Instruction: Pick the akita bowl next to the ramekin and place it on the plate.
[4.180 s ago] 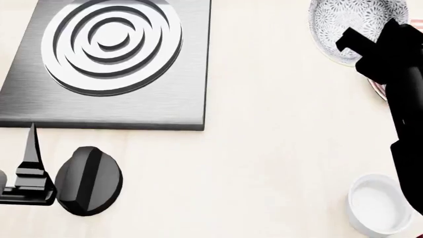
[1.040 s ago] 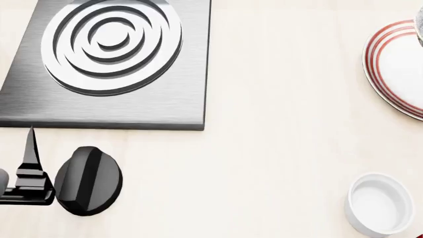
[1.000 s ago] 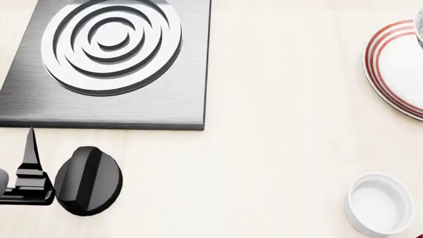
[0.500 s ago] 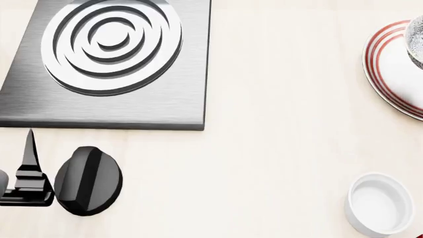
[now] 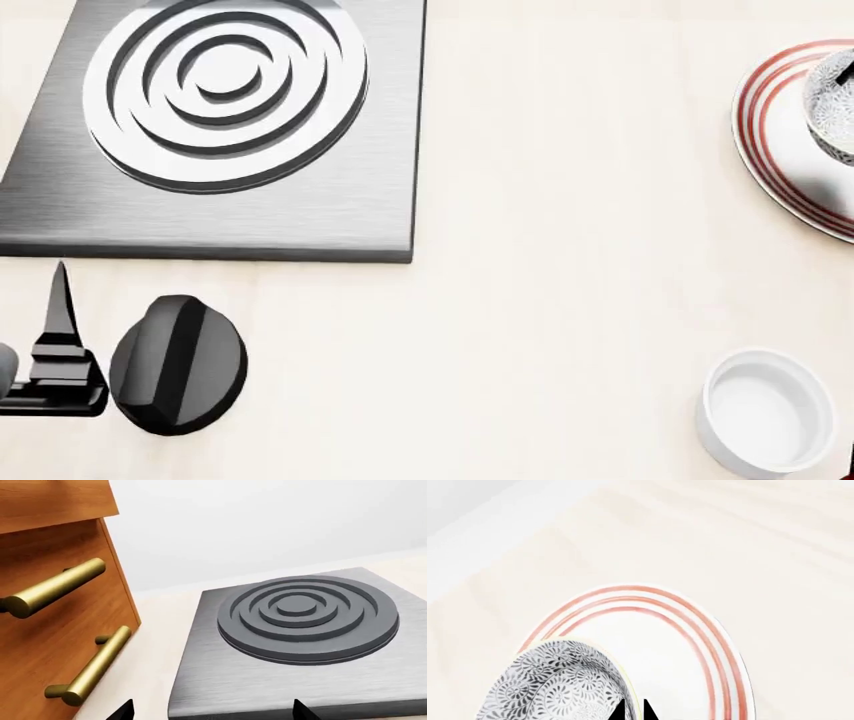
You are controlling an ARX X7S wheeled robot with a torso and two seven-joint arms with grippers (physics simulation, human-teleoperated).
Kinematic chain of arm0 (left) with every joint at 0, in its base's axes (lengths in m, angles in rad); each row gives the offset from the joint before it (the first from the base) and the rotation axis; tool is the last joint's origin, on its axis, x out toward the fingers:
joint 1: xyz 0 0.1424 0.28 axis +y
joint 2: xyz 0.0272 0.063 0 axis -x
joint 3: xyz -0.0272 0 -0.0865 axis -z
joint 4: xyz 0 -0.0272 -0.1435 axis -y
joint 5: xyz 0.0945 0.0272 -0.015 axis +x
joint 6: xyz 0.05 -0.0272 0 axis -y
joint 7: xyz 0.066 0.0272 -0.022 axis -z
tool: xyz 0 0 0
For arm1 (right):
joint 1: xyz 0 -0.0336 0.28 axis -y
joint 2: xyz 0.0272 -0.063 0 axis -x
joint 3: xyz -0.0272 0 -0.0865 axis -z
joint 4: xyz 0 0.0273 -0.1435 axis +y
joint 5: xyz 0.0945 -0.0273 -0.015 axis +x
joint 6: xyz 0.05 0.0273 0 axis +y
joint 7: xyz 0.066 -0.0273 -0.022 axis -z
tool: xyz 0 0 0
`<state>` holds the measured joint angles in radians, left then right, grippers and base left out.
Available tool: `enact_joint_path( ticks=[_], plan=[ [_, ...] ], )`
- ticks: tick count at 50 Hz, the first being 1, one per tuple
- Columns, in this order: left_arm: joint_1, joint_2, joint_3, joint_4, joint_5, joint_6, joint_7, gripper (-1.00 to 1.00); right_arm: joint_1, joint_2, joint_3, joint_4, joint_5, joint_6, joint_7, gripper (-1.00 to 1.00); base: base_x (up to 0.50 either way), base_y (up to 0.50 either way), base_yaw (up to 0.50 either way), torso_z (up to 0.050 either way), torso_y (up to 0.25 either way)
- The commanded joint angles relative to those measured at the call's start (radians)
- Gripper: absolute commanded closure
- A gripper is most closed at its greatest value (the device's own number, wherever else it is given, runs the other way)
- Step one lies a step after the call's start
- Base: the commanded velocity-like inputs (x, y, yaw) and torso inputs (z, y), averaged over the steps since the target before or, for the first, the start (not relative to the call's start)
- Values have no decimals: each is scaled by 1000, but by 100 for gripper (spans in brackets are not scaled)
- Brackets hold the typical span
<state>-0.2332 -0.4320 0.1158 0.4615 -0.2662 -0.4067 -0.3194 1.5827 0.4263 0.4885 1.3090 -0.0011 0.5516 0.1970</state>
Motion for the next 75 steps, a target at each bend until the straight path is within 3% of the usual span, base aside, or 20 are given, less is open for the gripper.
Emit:
enact_joint_path(
  ticks=[1,43,44,59,75],
  plan=[
    [-4,-3,1,-2,-2,-1,-1,-100,-2,-1,4,0,2,-2,-2,100,0,0,0,0,0],
    [5,-8,5,-13,-3,15,-8,-100,-45,5,29,0,4,-9,0,100,0,0,0,0,0],
    [5,-8,5,-13,-3,15,-8,-100,-46,6,29,0,4,-9,0,-100,0,0,0,0,0],
    [-1,-10,8,-12,-4,10,-12,-100,-38,9,19,0,-5,-12,-5,-100,0,0,0,0,0],
    [8,-11,13,-30,1,28,-12,-100,12,-23,-169,-3,-80,-102,-90,-100,0,0,0,0,0]
  ],
)
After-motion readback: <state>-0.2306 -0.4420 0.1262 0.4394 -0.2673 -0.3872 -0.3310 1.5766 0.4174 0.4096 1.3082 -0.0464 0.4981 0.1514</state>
